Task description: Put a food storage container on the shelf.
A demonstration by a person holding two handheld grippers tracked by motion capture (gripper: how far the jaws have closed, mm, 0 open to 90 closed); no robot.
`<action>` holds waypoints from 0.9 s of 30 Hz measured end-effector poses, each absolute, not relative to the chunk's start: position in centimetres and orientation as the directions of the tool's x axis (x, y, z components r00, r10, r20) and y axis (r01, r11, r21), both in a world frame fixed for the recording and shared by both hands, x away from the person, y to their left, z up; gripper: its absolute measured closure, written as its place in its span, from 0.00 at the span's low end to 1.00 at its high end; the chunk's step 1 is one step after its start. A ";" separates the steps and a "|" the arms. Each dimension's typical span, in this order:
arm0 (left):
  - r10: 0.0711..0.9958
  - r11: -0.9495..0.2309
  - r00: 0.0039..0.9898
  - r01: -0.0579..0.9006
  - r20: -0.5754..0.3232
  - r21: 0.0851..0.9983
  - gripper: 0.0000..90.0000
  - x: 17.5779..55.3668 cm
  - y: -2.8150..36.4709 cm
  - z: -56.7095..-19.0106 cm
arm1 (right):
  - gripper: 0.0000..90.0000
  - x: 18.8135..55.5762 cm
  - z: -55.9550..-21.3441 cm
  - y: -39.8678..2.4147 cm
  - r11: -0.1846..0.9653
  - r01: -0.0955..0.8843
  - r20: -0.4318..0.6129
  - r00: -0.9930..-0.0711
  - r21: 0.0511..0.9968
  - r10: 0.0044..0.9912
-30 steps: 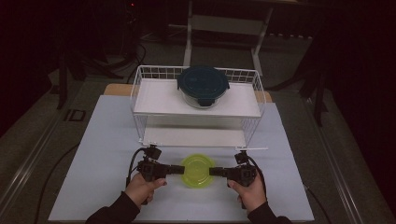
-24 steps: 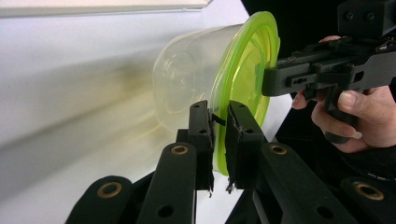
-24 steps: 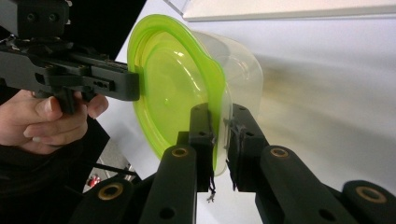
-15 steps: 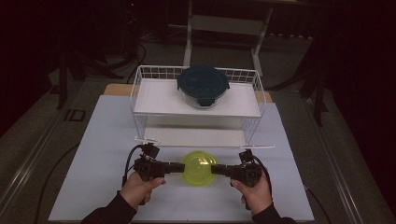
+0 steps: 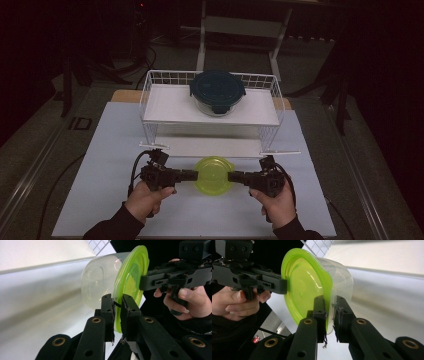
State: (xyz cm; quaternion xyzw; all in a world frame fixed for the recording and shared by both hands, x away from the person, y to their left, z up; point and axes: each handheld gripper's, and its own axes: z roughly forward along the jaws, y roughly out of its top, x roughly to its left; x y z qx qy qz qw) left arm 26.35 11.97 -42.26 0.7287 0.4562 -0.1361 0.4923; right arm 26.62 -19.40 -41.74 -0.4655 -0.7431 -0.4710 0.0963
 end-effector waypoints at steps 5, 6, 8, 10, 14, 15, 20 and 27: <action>0.527 -0.095 0.565 0.782 -0.635 0.616 0.90 26.5 11.9 -40.8 | 0.90 26.7 -40.2 -19.5 0.122 0.762 0.562 -0.565 0.636 0.603; 0.525 -0.094 0.567 0.779 -0.634 0.620 0.90 26.6 12.0 -40.5 | 0.90 26.7 -39.9 -19.5 0.119 0.759 0.561 -0.567 0.640 0.603; 0.523 -0.087 0.574 0.771 -0.630 0.630 0.90 26.7 12.0 -39.8 | 0.90 26.8 -39.3 -19.5 0.117 0.750 0.554 -0.574 0.651 0.603; 0.517 -0.083 0.580 0.767 -0.630 0.637 0.90 26.9 12.1 -39.4 | 0.90 27.0 -38.7 -19.5 0.113 0.740 0.548 -0.582 0.663 0.601; 0.514 -0.072 0.583 0.760 -0.629 0.646 0.90 27.1 12.3 -38.4 | 0.90 27.2 -37.5 -19.3 0.112 0.723 0.533 -0.595 0.682 0.601; 0.517 -0.070 0.586 0.756 -0.624 0.651 0.90 27.2 12.3 -38.1 | 0.90 27.3 -37.3 -19.3 0.110 0.722 0.533 -0.595 0.683 0.601; 0.524 -0.044 0.589 0.740 -0.615 0.671 0.90 27.5 12.4 -36.5 | 0.90 27.9 -35.8 -19.1 0.099 0.704 0.523 -0.607 0.703 0.598; 0.526 -0.029 0.600 0.721 -0.603 0.692 0.90 28.3 12.7 -34.4 | 0.90 28.7 -33.6 -18.8 0.092 0.674 0.498 -0.624 0.733 0.602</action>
